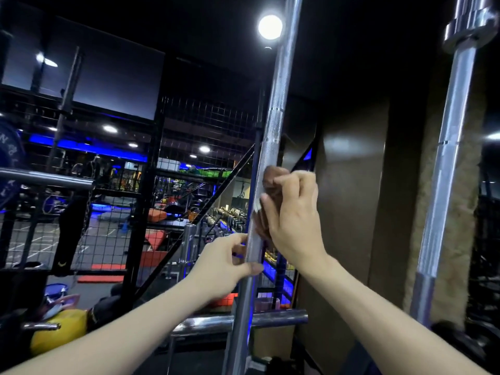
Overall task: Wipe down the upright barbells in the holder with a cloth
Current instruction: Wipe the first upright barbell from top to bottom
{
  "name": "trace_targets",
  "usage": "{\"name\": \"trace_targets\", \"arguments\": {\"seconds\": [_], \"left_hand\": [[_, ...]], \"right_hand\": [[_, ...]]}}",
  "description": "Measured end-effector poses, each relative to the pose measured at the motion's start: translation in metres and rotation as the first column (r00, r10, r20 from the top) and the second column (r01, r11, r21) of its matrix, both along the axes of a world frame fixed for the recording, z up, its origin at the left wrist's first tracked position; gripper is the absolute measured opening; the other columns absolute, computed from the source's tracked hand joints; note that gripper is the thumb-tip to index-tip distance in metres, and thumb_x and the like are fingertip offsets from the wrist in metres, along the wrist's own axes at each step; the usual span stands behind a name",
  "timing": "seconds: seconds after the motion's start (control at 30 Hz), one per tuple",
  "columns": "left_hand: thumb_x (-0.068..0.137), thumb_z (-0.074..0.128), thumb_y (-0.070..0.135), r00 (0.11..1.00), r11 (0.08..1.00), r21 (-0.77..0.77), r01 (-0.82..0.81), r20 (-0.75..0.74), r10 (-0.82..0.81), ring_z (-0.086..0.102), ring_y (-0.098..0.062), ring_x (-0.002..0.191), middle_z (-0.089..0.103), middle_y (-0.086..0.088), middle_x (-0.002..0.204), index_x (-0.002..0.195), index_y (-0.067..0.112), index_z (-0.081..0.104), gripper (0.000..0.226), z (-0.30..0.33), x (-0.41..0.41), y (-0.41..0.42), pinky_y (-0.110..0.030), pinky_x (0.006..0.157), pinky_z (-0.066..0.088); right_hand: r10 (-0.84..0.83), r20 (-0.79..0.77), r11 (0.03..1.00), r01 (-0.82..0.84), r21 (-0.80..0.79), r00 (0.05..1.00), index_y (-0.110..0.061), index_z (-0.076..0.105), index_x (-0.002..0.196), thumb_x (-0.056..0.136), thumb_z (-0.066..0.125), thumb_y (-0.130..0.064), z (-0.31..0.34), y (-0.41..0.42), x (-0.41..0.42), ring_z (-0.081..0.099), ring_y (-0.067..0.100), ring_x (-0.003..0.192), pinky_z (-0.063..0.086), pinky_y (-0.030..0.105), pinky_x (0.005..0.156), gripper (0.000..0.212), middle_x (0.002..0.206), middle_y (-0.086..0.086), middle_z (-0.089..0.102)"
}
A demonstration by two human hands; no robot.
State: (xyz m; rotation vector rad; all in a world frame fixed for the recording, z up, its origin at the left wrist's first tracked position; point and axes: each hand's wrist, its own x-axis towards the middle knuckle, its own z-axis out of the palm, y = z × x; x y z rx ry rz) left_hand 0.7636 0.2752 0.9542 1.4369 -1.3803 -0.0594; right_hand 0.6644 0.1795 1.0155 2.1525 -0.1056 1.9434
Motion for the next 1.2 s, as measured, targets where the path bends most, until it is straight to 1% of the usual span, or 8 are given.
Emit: {"name": "trace_targets", "arguments": {"seconds": [0.17, 0.33, 0.43, 0.53, 0.67, 0.77, 0.97, 1.2], "left_hand": [[0.081, 0.073, 0.009, 0.992, 0.992, 0.038, 0.118, -0.051, -0.116, 0.069, -0.008, 0.091, 0.071, 0.006, 0.103, 0.108, 0.024, 0.064, 0.032, -0.001, 0.004, 0.003, -0.028, 0.087, 0.054], [0.084, 0.069, 0.004, 0.976, 0.98, 0.039, 0.196, -0.103, -0.191, 0.066, -0.002, 0.089, 0.069, 0.01, 0.105, 0.103, 0.026, 0.061, 0.03, 0.0, 0.007, 0.004, -0.01, 0.073, 0.049], [0.083, 0.07, 0.006, 0.976, 0.983, 0.017, 0.185, -0.117, -0.182, 0.062, 0.013, 0.074, 0.065, 0.019, 0.093, 0.102, 0.025, 0.06, 0.03, 0.001, 0.004, 0.005, 0.0, 0.065, 0.042], [0.083, 0.07, 0.006, 0.974, 0.983, 0.019, 0.18, -0.144, -0.176, 0.06, 0.016, 0.068, 0.061, 0.023, 0.089, 0.091, 0.037, 0.054, 0.036, 0.001, 0.0, 0.007, -0.002, 0.063, 0.044], [0.083, 0.07, 0.005, 0.977, 0.985, 0.041, 0.169, -0.138, -0.162, 0.066, 0.005, 0.087, 0.067, 0.016, 0.101, 0.104, 0.034, 0.057, 0.038, -0.001, 0.001, 0.003, -0.012, 0.074, 0.051], [0.083, 0.07, 0.008, 0.981, 0.985, 0.044, 0.164, -0.111, -0.159, 0.062, 0.011, 0.086, 0.062, 0.021, 0.098, 0.104, 0.039, 0.05, 0.042, -0.004, 0.005, -0.002, -0.003, 0.067, 0.045], [0.076, 0.078, 0.024, 0.975, 0.983, 0.078, 0.163, -0.164, -0.149, 0.065, -0.01, 0.1, 0.066, 0.005, 0.117, 0.129, 0.02, 0.054, 0.058, -0.001, 0.005, -0.002, -0.03, 0.098, 0.047], [0.082, 0.072, 0.017, 0.984, 0.986, 0.056, 0.155, -0.095, -0.149, 0.057, 0.007, 0.098, 0.055, 0.027, 0.109, 0.121, 0.031, 0.048, 0.048, -0.003, 0.011, 0.001, -0.001, 0.075, 0.043]], "right_hand": [[-0.103, 0.137, 0.993, 0.11, -0.039, 0.985, -0.012, 0.059, 0.107, 0.089, 0.058, -0.023, 0.071, 0.019, 0.011, 0.037, 0.027, 0.104, 0.028, 0.016, 0.063, 0.021, 0.118, 0.012, 0.045], [-0.081, 0.046, 0.986, 0.087, -0.144, 0.996, -0.016, 0.051, 0.105, 0.09, 0.052, -0.029, 0.015, 0.007, 0.008, 0.034, 0.025, 0.098, 0.036, 0.028, 0.073, 0.02, 0.112, 0.004, 0.033], [-0.255, -0.039, 0.912, 0.227, -0.341, 0.966, -0.01, 0.061, 0.097, 0.093, 0.049, -0.031, -0.005, 0.006, 0.001, 0.039, 0.028, 0.088, 0.042, 0.035, 0.069, 0.024, 0.108, 0.007, 0.041], [-0.375, -0.025, 0.824, 0.321, -0.467, 0.927, -0.011, 0.063, 0.097, 0.096, 0.048, -0.026, 0.025, 0.009, -0.001, 0.045, 0.03, 0.087, 0.046, 0.041, 0.064, 0.021, 0.108, 0.01, 0.058], [-0.488, 0.045, 0.694, 0.419, -0.586, 0.872, -0.011, 0.061, 0.098, 0.096, 0.048, -0.019, 0.087, 0.006, -0.004, 0.052, 0.032, 0.089, 0.049, 0.042, 0.067, 0.015, 0.105, 0.01, 0.06], [-0.512, 0.067, 0.682, 0.452, -0.574, 0.856, -0.011, 0.061, 0.097, 0.096, 0.047, -0.017, 0.09, 0.003, -0.003, 0.052, 0.031, 0.089, 0.047, 0.042, 0.072, 0.016, 0.107, 0.009, 0.061], [-0.486, -0.094, 0.65, 0.288, -0.704, 0.869, -0.015, 0.064, 0.09, 0.083, 0.06, -0.013, 0.02, 0.005, -0.011, 0.045, 0.026, 0.086, 0.032, 0.032, 0.065, 0.008, 0.1, 0.002, 0.063], [-0.534, 0.013, 0.542, 0.354, -0.762, 0.845, -0.015, 0.057, 0.095, 0.089, 0.061, -0.013, 0.096, 0.004, -0.004, 0.042, 0.027, 0.09, 0.04, 0.036, 0.062, 0.008, 0.103, 0.004, 0.058]]}}
